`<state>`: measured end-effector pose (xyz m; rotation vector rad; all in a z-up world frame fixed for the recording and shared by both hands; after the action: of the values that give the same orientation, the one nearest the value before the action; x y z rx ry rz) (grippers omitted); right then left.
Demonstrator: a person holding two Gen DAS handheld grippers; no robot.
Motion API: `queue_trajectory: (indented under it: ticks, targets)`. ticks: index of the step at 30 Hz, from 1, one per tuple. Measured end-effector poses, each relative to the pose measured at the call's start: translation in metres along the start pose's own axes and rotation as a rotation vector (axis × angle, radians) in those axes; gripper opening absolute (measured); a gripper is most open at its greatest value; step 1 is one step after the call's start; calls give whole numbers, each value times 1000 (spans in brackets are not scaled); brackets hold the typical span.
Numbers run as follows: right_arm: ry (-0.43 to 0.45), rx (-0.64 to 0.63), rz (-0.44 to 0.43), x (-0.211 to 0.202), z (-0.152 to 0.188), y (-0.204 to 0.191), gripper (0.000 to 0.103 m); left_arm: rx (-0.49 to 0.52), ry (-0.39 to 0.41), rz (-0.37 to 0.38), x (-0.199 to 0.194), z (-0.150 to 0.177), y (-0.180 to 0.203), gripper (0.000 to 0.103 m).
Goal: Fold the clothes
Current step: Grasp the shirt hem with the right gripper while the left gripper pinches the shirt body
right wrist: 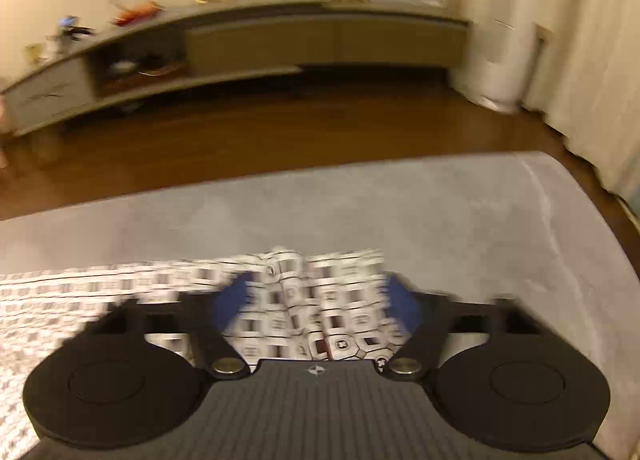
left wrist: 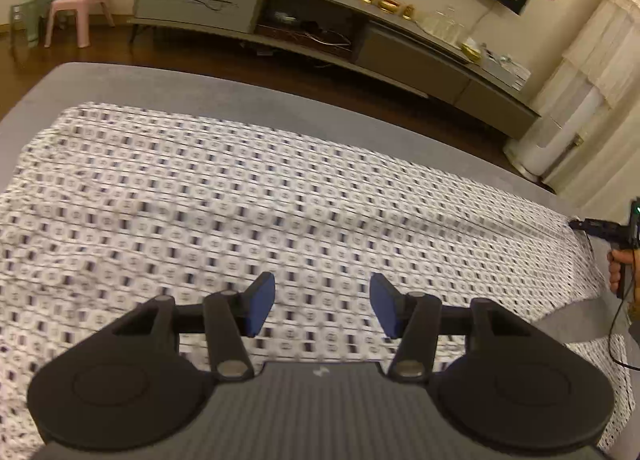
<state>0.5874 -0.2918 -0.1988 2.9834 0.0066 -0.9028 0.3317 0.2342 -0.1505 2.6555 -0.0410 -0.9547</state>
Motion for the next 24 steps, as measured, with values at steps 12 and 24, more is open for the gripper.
queue_trajectory:
  ticks: [12, 24]
  targets:
    - [330, -622, -329, -281, 95, -42, 4, -198, 27, 95, -7, 0, 5, 52]
    - [253, -454, -251, -305, 179, -5, 4, -405, -1, 52, 15, 31, 4, 62]
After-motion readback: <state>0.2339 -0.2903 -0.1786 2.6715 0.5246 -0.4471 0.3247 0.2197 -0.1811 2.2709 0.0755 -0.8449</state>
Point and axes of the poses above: each gripper's, at about its wrist camera, not at the fingertips, and x roughly the way its jaws point, y to its right, z to its underside, the point moved 10 cm from there along x, roughly the way its jaws point, and after that the axes turned 12 degrees about y, right-handed, at the moved point
